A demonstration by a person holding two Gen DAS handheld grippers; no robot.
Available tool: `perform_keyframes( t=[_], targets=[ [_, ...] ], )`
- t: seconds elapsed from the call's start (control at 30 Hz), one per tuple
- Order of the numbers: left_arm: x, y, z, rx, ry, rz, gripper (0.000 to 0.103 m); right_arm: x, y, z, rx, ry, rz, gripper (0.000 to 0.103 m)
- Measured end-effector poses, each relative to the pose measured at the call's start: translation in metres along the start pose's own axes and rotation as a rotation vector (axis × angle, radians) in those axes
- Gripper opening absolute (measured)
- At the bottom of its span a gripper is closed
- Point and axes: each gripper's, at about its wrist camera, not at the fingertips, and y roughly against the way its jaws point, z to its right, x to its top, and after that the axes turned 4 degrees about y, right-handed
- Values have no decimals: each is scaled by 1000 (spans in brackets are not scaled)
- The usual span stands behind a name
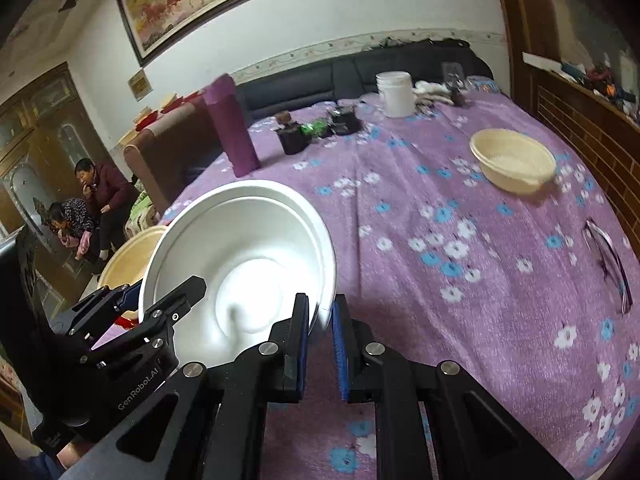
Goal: Organize plates and bowls
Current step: 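Lift the white bowl with the left tool and carry it to the red plates, then lower the white bowl onto the stacked bowls and open the left tool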
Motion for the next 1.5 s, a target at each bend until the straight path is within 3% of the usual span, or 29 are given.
perform_keyframes(
  t=[0.3, 0.6, 0.83, 1.2, 1.3, 1.37, 1.5],
  targets=[
    [16, 28, -77, 86, 108, 36, 35, 44, -18, -60, 129, 67, 2, 13],
    [8, 37, -149, 170, 227, 17, 35, 57, -71, -132, 252, 104, -99, 13],
    [-3, 18, -172, 155, 283, -36, 35, 53, -106, -142, 252, 80, -179, 13],
    [-10, 15, -180, 166, 321, -39, 40, 52, -116, -146, 186, 127, -160, 14],
    [-9, 20, -179, 156, 321, -19, 44, 52, -115, -143, 182, 118, -149, 26],
    [-6, 24, -175, 142, 314, -4, 46, 53, -112, -137, 187, 102, -140, 44],
    [1, 32, -157, 108, 276, 25, 46, 54, -99, -123, 201, 56, -103, 47]
  ],
)
